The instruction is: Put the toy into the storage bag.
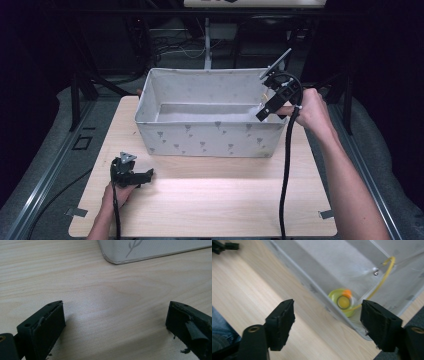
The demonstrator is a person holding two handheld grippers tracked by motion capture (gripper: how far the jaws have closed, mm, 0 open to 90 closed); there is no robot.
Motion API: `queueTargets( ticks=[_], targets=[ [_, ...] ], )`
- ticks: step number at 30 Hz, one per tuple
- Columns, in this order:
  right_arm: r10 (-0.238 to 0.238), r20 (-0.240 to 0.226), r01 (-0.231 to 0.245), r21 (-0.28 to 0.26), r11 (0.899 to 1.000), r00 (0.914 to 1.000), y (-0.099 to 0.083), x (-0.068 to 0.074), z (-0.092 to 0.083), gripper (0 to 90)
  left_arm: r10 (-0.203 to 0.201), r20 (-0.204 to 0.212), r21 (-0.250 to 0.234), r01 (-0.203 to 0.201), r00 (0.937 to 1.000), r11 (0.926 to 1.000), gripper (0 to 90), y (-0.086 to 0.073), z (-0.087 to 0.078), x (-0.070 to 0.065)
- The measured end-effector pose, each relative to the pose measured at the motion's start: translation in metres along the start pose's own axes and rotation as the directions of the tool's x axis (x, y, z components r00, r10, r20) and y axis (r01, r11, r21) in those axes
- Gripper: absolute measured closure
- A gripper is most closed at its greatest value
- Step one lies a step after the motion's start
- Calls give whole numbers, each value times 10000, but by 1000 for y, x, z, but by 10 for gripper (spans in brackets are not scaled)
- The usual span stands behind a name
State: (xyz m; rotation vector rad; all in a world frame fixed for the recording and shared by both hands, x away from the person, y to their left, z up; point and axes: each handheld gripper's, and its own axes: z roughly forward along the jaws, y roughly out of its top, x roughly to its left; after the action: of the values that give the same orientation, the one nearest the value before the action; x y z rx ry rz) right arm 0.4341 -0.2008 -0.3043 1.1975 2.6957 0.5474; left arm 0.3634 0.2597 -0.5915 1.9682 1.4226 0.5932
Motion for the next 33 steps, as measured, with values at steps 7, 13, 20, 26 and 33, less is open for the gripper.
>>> queueTargets(
  ticks=[7,13,20,26,33],
  targets=[
    [-726,-274,720,-219,9972,9970,-12,28,5,144,32,6,16,-32,10000,10000,23,0,0,0],
    [-1225,-511,1208,-363,9920,9911,-26,51,19,37,32,5,9,-32,10000,10000,23,0,0,0],
    [-1625,-740,1587,-546,9858,9839,-49,72,44,0,32,10,13,-32,10000,10000,23,0,0,0],
    [-1833,-927,1773,-700,9817,9787,-73,84,76,0,35,13,19,-35,10000,10000,22,0,0,0],
    [-2051,-1172,1977,-714,9777,9717,-101,103,123,0,37,11,19,-37,10000,10000,22,0,0,0]
  ],
)
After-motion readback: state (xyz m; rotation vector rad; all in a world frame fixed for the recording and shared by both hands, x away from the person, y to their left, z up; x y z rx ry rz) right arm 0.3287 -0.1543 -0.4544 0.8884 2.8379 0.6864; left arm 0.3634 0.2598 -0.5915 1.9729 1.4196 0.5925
